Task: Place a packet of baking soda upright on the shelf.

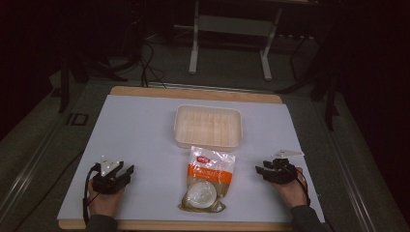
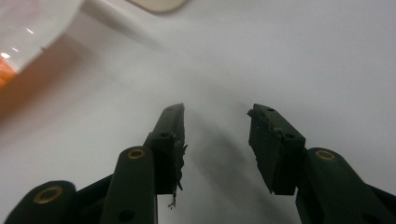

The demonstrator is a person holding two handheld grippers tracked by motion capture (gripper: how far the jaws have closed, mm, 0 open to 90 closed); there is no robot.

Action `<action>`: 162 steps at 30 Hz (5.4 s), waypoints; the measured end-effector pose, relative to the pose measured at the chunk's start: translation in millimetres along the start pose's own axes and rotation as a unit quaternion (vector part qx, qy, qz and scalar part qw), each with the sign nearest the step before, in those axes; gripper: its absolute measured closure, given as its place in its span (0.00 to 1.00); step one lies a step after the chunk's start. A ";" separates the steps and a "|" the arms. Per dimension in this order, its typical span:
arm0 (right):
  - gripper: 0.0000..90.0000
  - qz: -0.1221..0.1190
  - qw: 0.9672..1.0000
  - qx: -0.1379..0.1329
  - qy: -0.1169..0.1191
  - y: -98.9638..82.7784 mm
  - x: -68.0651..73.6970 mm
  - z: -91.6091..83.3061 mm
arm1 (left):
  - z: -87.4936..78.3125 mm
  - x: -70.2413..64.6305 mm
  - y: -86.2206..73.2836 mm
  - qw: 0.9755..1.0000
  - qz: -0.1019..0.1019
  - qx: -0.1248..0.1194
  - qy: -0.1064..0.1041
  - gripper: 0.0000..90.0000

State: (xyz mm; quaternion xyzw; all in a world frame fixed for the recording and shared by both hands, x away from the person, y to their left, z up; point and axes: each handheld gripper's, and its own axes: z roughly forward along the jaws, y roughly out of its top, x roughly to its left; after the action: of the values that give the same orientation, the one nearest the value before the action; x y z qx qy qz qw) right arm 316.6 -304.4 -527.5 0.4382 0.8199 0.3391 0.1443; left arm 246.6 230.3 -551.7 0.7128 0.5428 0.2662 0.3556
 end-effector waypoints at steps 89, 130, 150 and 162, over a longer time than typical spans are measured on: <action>0.68 -0.094 0.950 0.123 0.270 105.5 48.2 74.0 | 1.8 -4.6 1.2 1.000 0.012 0.010 0.027 0.59; 1.00 -0.115 0.936 0.143 0.301 120.7 61.9 61.0 | 1.8 -5.0 1.2 0.999 0.013 0.009 0.028 0.58; 1.00 -0.130 0.932 0.100 0.324 141.8 90.8 11.2 | 1.1 -5.4 1.0 0.999 0.015 0.005 0.032 0.58; 1.00 -0.099 0.939 0.070 0.321 149.6 100.8 -9.1 | 1.2 -5.6 1.0 0.999 0.015 0.004 0.032 0.57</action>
State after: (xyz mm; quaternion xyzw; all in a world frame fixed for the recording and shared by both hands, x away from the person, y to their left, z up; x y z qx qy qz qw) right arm 346.6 -168.3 -412.7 0.2320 0.8833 0.3877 -0.1249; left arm 246.5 224.5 -551.6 0.7134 0.5445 0.2919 0.3306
